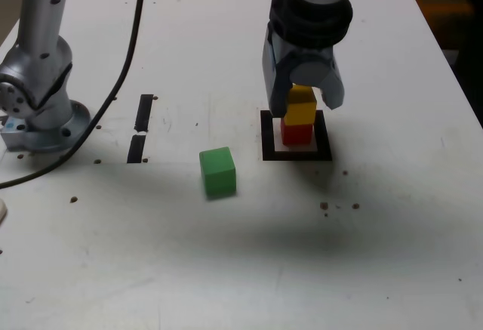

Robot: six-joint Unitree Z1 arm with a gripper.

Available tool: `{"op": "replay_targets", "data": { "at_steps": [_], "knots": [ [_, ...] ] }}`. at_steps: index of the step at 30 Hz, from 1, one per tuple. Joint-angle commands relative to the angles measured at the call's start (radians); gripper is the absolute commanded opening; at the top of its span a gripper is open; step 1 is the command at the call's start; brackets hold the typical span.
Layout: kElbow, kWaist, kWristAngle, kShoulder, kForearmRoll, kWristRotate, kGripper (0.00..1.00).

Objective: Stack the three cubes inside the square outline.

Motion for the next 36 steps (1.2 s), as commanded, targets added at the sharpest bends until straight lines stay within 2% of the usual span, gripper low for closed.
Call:
{"op": "replay_targets", "data": {
  "at_steps": [1,6,9,14,17,23,28,30,32,33,34,36],
  "knots": [
    [-0.001,0.002,-0.001,0.003,-0.001,-0.001,0.98],
    [0.004,0.002,-0.002,-0.022,0.005,-0.004,0.99],
    [0.025,-0.015,-0.009,-0.102,0.024,-0.039,0.99],
    [0.071,-0.091,-0.012,-0.271,0.123,-0.199,1.00],
    [0.095,-0.133,-0.030,-0.320,0.180,-0.288,1.00],
    [0.098,-0.233,-0.045,-0.333,0.276,-0.450,1.00],
    [0.109,-0.298,-0.057,-0.311,0.301,-0.576,1.00],
    [0.124,-0.313,-0.075,-0.300,0.297,-0.614,1.00],
    [0.155,-0.320,-0.111,-0.293,0.272,-0.639,1.00],
    [0.178,-0.322,-0.135,-0.291,0.247,-0.648,1.00],
    [0.223,-0.324,-0.178,-0.291,0.193,-0.659,1.00],
    [0.278,-0.327,-0.218,-0.293,0.116,-0.667,1.00]
  ]
}}
